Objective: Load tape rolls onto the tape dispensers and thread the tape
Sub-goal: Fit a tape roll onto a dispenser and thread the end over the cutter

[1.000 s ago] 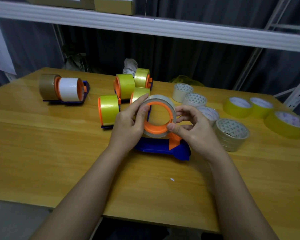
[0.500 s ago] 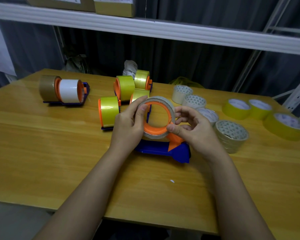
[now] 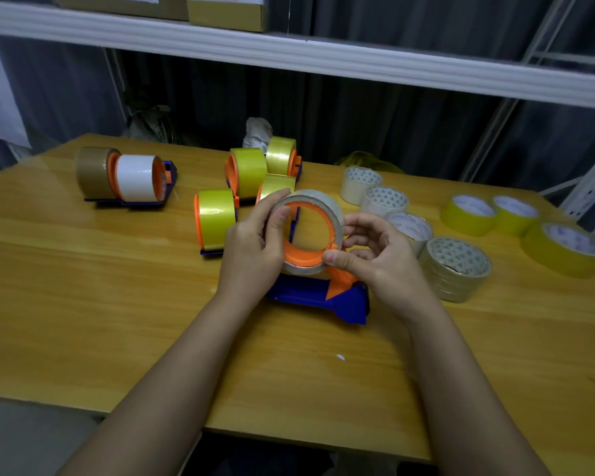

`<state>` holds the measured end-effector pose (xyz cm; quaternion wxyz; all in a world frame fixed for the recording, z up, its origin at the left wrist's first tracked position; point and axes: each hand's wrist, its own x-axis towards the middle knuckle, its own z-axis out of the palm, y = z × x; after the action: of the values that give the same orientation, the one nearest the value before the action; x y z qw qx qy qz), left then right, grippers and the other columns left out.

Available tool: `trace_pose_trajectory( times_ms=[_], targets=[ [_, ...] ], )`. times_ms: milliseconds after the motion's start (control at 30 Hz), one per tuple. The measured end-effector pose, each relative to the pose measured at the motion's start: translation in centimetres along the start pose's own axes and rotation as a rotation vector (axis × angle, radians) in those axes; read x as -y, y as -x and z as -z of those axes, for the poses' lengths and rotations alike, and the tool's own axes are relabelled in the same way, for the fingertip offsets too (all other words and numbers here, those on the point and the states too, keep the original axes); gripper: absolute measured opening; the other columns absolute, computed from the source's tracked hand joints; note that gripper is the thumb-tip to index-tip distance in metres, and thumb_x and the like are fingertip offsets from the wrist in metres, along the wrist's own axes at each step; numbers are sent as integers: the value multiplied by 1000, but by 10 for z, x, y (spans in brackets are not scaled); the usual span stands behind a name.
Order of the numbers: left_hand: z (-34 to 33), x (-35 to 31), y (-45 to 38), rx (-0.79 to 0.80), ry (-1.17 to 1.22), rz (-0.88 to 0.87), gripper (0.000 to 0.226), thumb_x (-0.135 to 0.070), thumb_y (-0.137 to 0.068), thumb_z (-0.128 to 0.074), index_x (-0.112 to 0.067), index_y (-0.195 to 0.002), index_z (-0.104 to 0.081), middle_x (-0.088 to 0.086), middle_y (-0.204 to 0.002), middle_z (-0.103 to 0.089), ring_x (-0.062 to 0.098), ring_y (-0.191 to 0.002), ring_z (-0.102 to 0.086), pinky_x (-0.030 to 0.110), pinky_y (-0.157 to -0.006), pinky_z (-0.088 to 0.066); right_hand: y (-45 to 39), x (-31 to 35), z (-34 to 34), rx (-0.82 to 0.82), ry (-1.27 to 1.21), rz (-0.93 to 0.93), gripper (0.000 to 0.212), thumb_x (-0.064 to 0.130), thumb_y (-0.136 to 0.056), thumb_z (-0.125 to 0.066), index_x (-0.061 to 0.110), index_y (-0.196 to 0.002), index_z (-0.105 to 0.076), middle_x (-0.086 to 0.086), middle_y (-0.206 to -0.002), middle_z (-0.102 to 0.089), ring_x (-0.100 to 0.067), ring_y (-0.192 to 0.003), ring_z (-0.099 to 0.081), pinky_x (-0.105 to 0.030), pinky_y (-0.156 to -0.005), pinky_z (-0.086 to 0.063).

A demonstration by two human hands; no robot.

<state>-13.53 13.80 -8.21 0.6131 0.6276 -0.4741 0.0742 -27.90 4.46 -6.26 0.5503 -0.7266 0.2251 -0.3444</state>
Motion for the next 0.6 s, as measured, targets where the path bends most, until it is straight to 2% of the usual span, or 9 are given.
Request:
trace_pose_trajectory(
  times_ms=[67,167,333,467,600],
  targets=[
    [0,2,0,-6,-19,-7,33,-21,-99,-46,-9,-127,-58,-12,-98,-61,-14,-83,-57,22,-70,-51,1,0,-2,-9,-4,-5,60,31,-51,-80,22,-106,-59,-1,-104,-60,-6,-90,-57,-15,-70,-51],
    [0,3,0,-22,-26,-28,34,-23,-98,-46,-9,-127,-58,-10,-100,-62,-6,-86,-58,24,-70,-52,1,-1,-4,-16,3,-7,57,30,-54,-81,22,-105,-59,1,-102,-60,-6,-89,-59,-16,-72,-52],
    [-1,1,-1,-41,-53,-59,34,-20,-97,-46,-6,-125,-58,-8,-102,-61,-4,-92,-56,16,-73,-50,0,-1,-3,-20,-2,1,47,9,-67,-83,18,-106,-59,2,-100,-61,-6,-89,-59,-18,-75,-53],
    [-2,1,0,-49,-65,-70,33,-19,-97,-45,-5,-125,-58,-7,-103,-61,-4,-93,-55,14,-72,-49,1,-1,-4,-18,4,9,49,8,-67,-84,12,-110,-60,0,-100,-61,-5,-88,-58,-18,-75,-53],
    [-2,1,-1,-73,-64,-80,32,-18,-97,-47,-4,-123,-59,-7,-101,-62,-3,-92,-57,14,-70,-50,2,0,-5,-25,13,21,46,9,-68,-84,18,-106,-59,2,-99,-60,-5,-88,-57,-17,-72,-52]
  ],
)
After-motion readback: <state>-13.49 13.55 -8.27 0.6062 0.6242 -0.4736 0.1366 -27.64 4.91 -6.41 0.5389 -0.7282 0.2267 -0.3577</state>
